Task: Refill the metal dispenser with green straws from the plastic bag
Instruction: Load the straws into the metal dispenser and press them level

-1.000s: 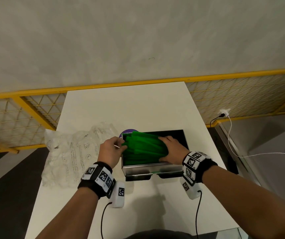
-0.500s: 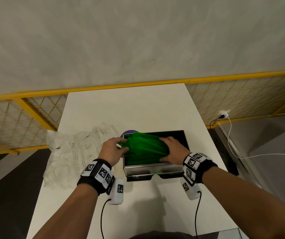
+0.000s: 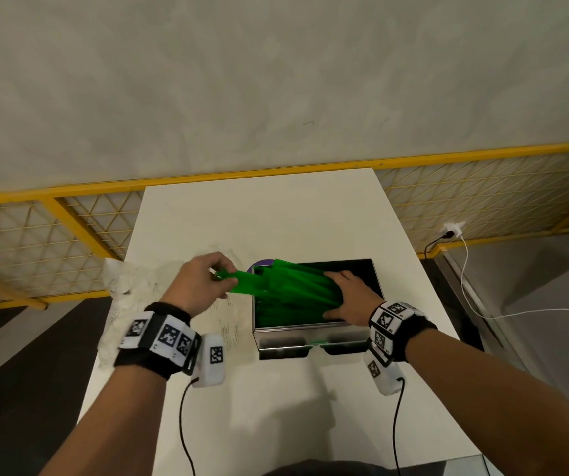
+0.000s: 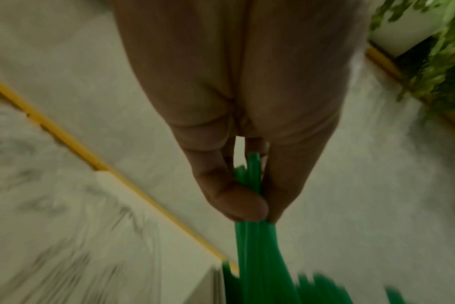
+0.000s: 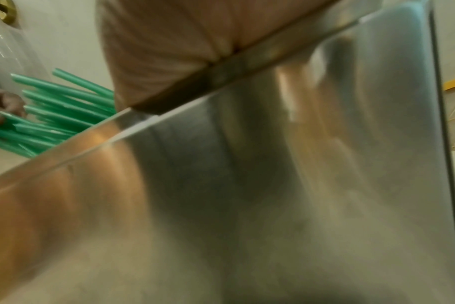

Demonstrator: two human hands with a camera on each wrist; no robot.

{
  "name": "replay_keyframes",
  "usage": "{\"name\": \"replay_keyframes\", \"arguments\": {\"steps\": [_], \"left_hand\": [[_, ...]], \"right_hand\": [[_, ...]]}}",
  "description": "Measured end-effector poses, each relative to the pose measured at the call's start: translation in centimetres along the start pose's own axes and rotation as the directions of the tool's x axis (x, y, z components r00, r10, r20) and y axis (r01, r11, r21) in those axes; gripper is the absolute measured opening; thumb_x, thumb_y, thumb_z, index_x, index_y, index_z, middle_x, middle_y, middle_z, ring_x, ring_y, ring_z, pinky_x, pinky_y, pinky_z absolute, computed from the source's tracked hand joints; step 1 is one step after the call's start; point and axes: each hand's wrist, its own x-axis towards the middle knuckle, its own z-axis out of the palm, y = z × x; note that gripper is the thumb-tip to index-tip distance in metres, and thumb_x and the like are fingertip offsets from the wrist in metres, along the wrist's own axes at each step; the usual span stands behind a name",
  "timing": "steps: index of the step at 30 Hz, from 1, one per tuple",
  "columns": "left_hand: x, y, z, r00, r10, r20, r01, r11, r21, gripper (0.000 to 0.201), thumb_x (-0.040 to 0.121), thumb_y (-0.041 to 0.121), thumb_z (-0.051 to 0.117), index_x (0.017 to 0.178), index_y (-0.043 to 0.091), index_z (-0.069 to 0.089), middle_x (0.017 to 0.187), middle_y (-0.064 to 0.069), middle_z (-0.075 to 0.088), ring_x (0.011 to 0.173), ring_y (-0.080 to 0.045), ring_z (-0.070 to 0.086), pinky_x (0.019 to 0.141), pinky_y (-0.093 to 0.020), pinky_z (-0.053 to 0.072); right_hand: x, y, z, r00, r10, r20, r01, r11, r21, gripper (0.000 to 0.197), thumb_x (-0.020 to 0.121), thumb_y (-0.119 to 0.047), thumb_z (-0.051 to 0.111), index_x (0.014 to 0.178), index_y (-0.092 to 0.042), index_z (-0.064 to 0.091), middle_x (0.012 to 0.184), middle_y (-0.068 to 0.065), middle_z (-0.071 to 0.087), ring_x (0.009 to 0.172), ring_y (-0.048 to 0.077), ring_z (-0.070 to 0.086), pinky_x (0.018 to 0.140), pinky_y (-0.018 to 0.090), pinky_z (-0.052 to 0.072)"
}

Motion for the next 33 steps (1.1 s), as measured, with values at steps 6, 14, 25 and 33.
{"name": "replay_keyframes", "arguments": {"steps": [6,14,25,33], "left_hand": [[-0.6,-0.4,5.5,0.988,-0.094,-0.126,0.078,0.988,-0.131,0.02,0.09,0.03,0.058,0.1,0.015,0.05,0.097,-0.001,0.056,0.046,-0.019,0.052,0.041,-0.022,0.043],[-1.0,-0.7,3.5,0.968,-0.128,-0.217,0.123,0.992,-0.036,0.015,0.085,0.03,0.067,0.078,0.017,0.068,0.077,-0.002,0.068,0.034,-0.007,0.057,0.053,-0.017,0.049],[-4.8,0.9,-10.5,0.928,0.015,-0.371,0.031,0.993,0.117,0.01,0.08,0.025,0.071,0.076,0.016,0.068,0.054,-0.005,0.062,0.044,0.0,0.056,0.04,-0.003,0.038],[-4.7,-0.3,-13.3,0.872,0.007,-0.49,-0.091,0.985,-0.147,0.009,0.077,0.036,0.072,0.072,0.029,0.07,0.067,0.011,0.07,0.048,-0.005,0.062,0.053,-0.018,0.054]], "right_hand": [[-0.3,-0.2,0.0,1.0,0.011,-0.007,-0.011,1.0,0.005,0.093,0.072,-0.037,0.078,0.147,-0.025,0.025,0.144,0.007,0.032,0.131,0.027,0.034,0.108,0.041,0.036],[-0.3,-0.3,0.0,1.0,0.014,-0.015,-0.014,1.0,0.0,0.095,0.07,-0.038,0.08,0.146,-0.027,0.025,0.142,0.007,0.033,0.13,0.028,0.034,0.107,0.043,0.037],[-0.4,-0.9,-0.4,0.999,0.042,-0.007,-0.043,0.992,-0.119,0.096,0.069,-0.041,0.079,0.146,-0.029,0.022,0.144,0.008,0.029,0.131,0.032,0.031,0.106,0.048,0.037],[-1.2,-1.8,-0.6,0.999,-0.04,0.035,0.041,0.999,-0.015,0.096,0.071,-0.027,0.079,0.148,-0.029,0.021,0.147,0.008,0.026,0.133,0.031,0.029,0.108,0.049,0.035]]}}
